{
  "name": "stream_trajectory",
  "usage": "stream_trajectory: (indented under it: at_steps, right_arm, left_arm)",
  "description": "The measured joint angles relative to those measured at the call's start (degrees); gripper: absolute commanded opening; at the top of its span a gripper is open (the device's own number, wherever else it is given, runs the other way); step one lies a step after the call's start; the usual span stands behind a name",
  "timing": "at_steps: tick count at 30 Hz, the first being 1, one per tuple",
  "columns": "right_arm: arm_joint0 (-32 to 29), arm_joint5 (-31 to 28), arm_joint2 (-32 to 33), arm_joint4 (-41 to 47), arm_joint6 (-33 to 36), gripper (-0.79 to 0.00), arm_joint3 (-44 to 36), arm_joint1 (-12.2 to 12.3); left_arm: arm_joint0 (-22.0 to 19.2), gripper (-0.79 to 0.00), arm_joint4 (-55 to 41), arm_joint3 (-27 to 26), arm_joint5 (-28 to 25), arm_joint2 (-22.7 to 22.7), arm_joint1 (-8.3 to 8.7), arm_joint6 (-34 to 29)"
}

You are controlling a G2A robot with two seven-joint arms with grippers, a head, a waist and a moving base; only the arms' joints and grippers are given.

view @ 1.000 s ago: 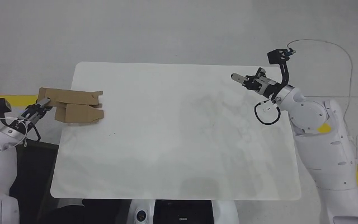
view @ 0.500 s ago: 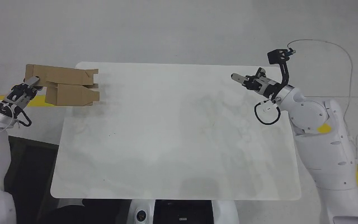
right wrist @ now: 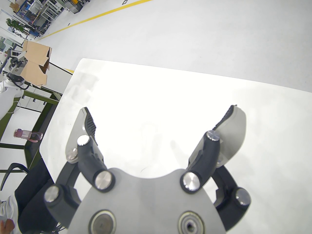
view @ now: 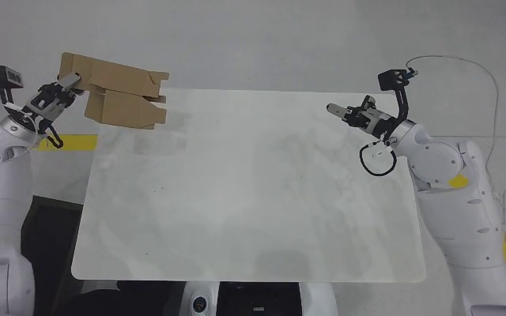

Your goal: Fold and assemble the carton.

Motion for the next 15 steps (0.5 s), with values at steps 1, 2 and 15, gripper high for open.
stream_trajectory:
  at_steps: [1, 2, 15]
  right_arm:
    - [0.0, 0.0, 0.0, 0.0, 0.0, 0.000, 0.0, 0.0]
    - [0.0, 0.0, 0.0, 0.0, 0.0, 0.000, 0.0, 0.0]
    - [0.0, 0.0, 0.0, 0.0, 0.0, 0.000, 0.0, 0.0]
  left_arm:
    - [-0.3, -0.785, 0.4, -0.4, 0.2, 0.7, -0.29, 0.3]
    - [-0.8, -0.785, 0.7, -0.9, 0.3, 1.7, -0.68, 0.8]
    - [-4.4, -0.785, -3.1, -6.6, 6.8, 14.1, -6.45, 2.8]
